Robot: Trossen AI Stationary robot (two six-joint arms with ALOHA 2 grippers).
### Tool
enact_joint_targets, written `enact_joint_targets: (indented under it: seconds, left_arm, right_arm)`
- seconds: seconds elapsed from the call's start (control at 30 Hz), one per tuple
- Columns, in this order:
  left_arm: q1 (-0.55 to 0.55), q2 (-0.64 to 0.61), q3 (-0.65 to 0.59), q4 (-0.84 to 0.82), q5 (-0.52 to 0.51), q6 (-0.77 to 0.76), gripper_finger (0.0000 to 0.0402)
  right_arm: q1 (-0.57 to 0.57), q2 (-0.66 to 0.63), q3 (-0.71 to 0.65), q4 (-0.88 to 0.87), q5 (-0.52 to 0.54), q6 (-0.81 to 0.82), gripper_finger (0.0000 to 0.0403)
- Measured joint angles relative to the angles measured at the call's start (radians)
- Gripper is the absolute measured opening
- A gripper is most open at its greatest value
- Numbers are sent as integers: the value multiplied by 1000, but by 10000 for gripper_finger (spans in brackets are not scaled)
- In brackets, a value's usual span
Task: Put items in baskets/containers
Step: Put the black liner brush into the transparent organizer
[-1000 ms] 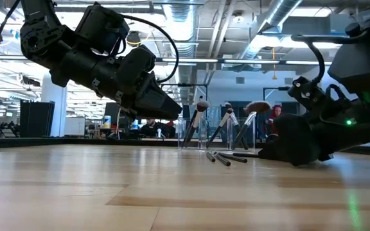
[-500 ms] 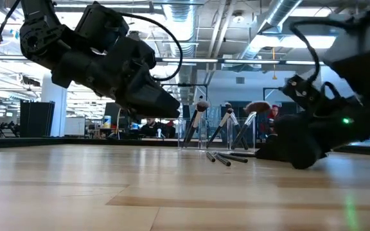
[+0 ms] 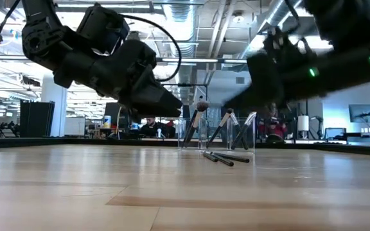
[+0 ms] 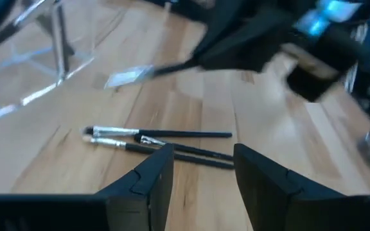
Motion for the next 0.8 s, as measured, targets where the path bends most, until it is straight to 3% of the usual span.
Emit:
enact_joint_targets:
  seconds: [0.13, 0.23, 0.5, 0.8]
  left_arm:
    - [8, 0, 0, 27, -10, -35, 159]
    - [6, 0, 0, 117, -10, 0, 159]
    - [10, 0, 0, 331, -10, 98, 159]
    - [9, 0, 0, 364, -10, 121, 159]
  right_arm:
    - [-15, -2, 2, 253, -68, -133, 5]
    - [-20, -3, 2, 337, -106, -177, 7]
    - [-26, -3, 3, 383, -178, -187, 6]
    - [-26, -3, 3, 385, -210, -186, 5]
